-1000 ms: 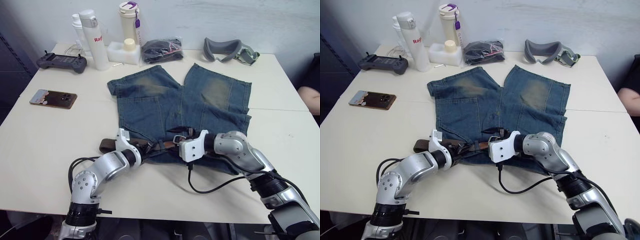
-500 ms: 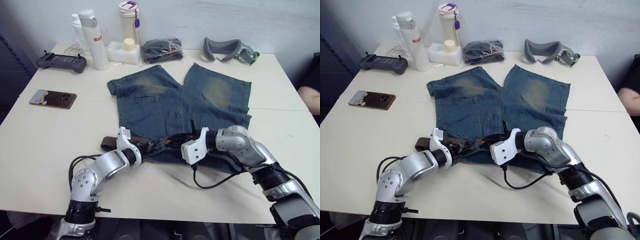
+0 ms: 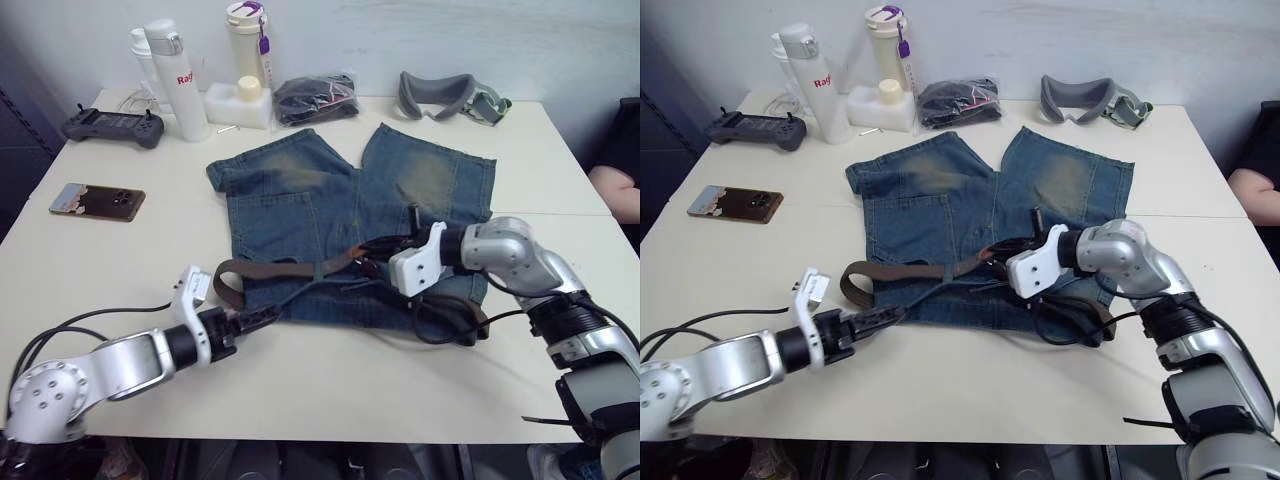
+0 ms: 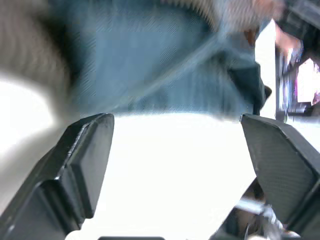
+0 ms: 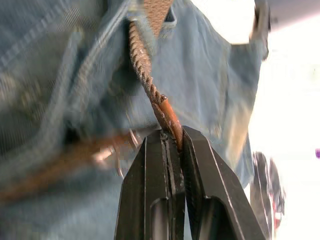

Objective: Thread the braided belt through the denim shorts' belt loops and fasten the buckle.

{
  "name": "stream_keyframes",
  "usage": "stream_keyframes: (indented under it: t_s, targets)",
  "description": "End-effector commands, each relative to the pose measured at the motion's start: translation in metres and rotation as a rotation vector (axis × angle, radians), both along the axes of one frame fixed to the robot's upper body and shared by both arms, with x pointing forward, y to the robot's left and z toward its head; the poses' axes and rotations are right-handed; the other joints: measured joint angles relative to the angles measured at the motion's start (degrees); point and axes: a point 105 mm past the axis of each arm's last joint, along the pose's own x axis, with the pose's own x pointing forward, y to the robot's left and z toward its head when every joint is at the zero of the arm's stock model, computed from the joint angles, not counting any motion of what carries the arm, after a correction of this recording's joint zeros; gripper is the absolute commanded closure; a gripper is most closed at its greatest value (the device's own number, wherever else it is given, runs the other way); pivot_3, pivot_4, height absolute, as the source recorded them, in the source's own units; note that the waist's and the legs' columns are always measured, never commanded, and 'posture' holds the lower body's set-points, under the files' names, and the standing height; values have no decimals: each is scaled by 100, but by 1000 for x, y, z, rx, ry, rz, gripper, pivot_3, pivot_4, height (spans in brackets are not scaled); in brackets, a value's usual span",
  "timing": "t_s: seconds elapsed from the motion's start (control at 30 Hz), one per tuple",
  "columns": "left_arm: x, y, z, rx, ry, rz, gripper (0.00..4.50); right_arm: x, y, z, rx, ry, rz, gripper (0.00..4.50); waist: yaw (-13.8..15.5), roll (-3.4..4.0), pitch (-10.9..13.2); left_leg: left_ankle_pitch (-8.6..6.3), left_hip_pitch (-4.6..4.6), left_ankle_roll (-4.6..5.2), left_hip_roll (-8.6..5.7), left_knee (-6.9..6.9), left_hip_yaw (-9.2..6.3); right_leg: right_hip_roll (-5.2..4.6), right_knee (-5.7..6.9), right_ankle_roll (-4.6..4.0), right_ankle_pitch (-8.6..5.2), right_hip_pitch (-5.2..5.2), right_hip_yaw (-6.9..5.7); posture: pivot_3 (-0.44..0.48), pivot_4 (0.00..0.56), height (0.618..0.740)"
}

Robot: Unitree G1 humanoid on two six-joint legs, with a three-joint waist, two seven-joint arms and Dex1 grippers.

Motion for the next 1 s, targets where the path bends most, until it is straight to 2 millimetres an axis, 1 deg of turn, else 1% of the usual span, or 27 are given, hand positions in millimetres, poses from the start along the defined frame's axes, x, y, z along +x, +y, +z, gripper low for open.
stream_keyframes:
  t_s: [0.03,0.07,0.13,0.23,0.3,0.37,0.47,0.6,0.67,0.73,0.83,0.87,0.9,0.93,1.0]
  targets:
    - [-19,4,33,-27,-128,-126,68,4,-15,26,43,-40,-25,4500,-15,9,6,-1,-1,2,-2,-1,0,-4,-6,-8,1,1,0,0,150,739]
    - [-21,9,39,-30,-149,-136,68,3,-18,30,49,-41,-31,4500,-21,10,9,-2,-5,3,0,-1,0,-3,-10,-14,1,0,-1,0,150,739]
    - [-24,15,49,-41,-181,-150,68,3,-24,35,60,-28,-44,4500,-22,38,25,-3,-8,4,1,-5,-1,-3,-19,-22,1,-2,-2,0,150,739]
    - [-25,17,65,-49,-252,-185,68,3,-39,42,52,-18,-81,4500,-14,46,30,-4,-9,6,-1,-12,-1,-3,-30,-23,1,-2,-4,0,150,739]
    - [-22,19,71,-36,-306,-188,68,3,-50,43,39,-7,-111,4500,-14,47,30,-4,-10,6,-1,-20,-1,-3,-36,-21,2,-2,-5,0,150,739]
    - [-17,24,72,6,-347,-182,68,3,-59,45,48,18,-144,4500,-18,48,31,-4,-11,7,-2,-26,2,-4,-41,-17,5,-3,-5,0,150,739]
    - [0,41,70,121,-446,-98,68,-1,-70,44,47,89,-184,4500,-22,48,31,-4,-11,7,-2,-34,4,-1,-45,-10,8,-7,-5,0,150,739]
    - [28,59,73,280,-618,1,68,-7,-79,44,62,174,-224,4500,-20,48,31,-5,-11,3,4,-42,6,6,-46,4,15,-11,-8,0,150,739]
    - [32,50,80,185,-640,-48,68,-12,-79,45,95,248,-240,4500,-15,56,33,-4,-11,0,5,-45,8,8,-46,9,18,-13,-8,0,150,739]
    - [37,38,86,169,-688,-101,68,-18,-78,44,98,296,-242,4500,-12,56,34,-4,-12,0,6,-49,8,7,-45,13,21,-16,-9,0,150,739]
    - [48,21,83,253,-750,-164,68,-22,-76,47,118,339,-261,4500,-9,56,33,-4,-13,0,6,-54,10,4,-46,18,23,-16,-8,0,150,739]
    - [53,11,84,264,-781,-185,68,-22,-75,51,149,349,-269,4500,-8,56,33,-4,-13,0,4,-56,12,4,-46,20,24,-17,-7,0,150,739]
    - [62,-1,86,291,-826,-200,68,-21,-71,58,212,385,-277,4500,-6,56,33,-4,-13,0,4,-58,14,5,-46,21,25,-18,-6,0,150,739]
    - [71,-13,87,322,-861,-202,68,-22,-67,63,289,462,-299,4500,9,55,34,-4,-13,0,4,-58,14,5,-46,22,25,-18,-6,0,150,739]
    - [87,-38,85,439,-941,-258,68,-31,-58,67,337,591,-293,4500,44,55,34,1,-18,-2,3,-54,13,10,-42,31,30,-19,-7,0,150,739]
